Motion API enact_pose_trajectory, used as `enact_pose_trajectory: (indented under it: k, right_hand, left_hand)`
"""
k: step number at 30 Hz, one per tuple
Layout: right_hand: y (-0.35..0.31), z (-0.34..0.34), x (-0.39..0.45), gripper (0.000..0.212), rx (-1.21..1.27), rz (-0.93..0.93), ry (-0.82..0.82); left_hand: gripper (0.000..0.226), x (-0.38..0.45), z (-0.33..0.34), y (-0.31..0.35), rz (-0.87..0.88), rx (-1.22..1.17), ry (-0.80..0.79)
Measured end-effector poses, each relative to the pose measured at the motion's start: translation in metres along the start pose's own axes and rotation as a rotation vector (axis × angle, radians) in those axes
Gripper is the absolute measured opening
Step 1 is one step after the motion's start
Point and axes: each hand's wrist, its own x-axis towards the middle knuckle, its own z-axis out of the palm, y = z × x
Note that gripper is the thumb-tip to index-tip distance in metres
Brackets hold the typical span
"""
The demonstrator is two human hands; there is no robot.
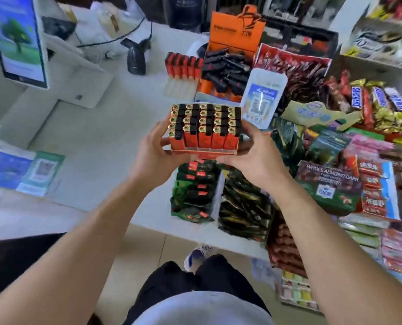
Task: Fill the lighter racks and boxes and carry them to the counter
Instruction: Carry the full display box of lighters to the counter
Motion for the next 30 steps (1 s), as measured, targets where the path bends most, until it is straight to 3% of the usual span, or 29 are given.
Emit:
enact_pose_trajectory:
  k: [9,11,19,23,30]
  right_hand:
    - [-0.019,-0.074,0.107,0.102,-0.161,0.065,0.188]
    - [-0.025,-0.094,0.128,0.1,-0.165,0.064,0.255]
    - [-0.017,-0.166,0.238,0.087,-0.126,0.115,0.462]
    - [-0.004,-0.193,0.289,0.074,-0.069,0.146,0.439]
    - [0.03,-0.206,0.347,0.08,-0.205,0.156,0.376]
  left_hand:
    - [0.101,0.154,0.02,0.054,0.172,0.105,-0.112]
    - [0.092,0.192,0.027,0.069,0.234,0.151,-0.144]
    - [0.097,0.345,0.068,0.132,0.441,0.349,-0.238]
    - [0.1,0.403,0.092,0.149,0.428,0.462,-0.27]
    - [0.1,0.459,0.12,0.133,0.331,0.569,-0.331]
